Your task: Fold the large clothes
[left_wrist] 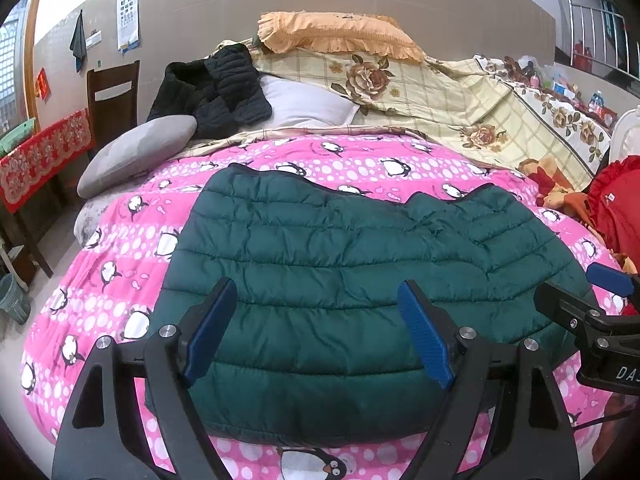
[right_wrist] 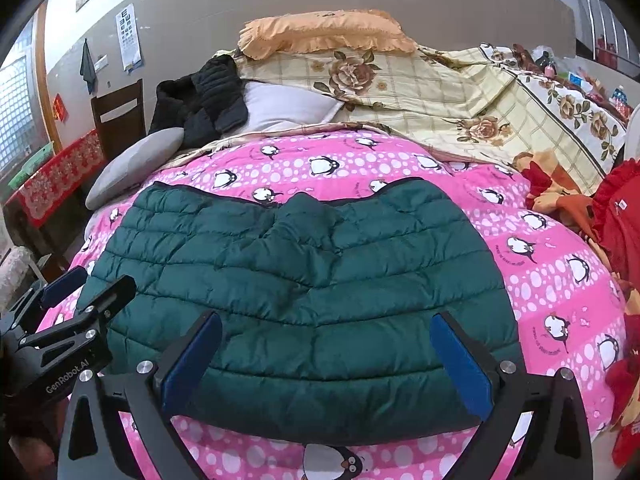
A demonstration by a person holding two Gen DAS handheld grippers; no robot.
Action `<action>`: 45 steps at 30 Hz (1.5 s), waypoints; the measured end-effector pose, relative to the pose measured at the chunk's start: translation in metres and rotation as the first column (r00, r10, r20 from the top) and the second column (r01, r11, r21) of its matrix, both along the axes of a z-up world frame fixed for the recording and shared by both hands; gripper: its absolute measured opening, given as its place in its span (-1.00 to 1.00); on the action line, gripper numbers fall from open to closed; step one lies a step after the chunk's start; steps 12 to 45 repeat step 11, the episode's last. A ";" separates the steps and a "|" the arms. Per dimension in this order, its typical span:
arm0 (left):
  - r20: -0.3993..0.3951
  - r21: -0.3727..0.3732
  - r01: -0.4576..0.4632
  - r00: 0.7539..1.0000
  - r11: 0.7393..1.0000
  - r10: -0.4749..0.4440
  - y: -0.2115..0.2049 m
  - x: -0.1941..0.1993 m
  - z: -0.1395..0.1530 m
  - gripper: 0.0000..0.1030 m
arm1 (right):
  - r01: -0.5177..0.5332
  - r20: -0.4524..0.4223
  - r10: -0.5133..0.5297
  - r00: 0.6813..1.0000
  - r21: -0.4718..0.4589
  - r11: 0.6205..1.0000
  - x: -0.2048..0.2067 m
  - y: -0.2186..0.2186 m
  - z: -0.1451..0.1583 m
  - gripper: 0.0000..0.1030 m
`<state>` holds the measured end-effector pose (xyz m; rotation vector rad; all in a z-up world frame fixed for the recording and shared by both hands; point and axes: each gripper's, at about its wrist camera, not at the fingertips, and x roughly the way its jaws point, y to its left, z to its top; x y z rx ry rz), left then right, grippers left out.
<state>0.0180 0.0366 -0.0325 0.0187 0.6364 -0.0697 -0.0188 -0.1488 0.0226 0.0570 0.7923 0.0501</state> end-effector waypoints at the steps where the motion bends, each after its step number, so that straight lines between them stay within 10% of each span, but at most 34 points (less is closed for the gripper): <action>1: 0.004 0.001 0.002 1.000 1.000 -0.002 0.000 0.000 0.000 0.61 | -0.001 -0.001 0.001 1.000 -0.002 1.000 0.000 0.000 -0.001 1.00; 45: 0.016 0.001 0.014 1.000 1.000 -0.014 -0.004 -0.003 0.000 0.61 | 0.001 -0.005 -0.001 1.000 0.004 1.000 -0.001 0.000 -0.002 1.00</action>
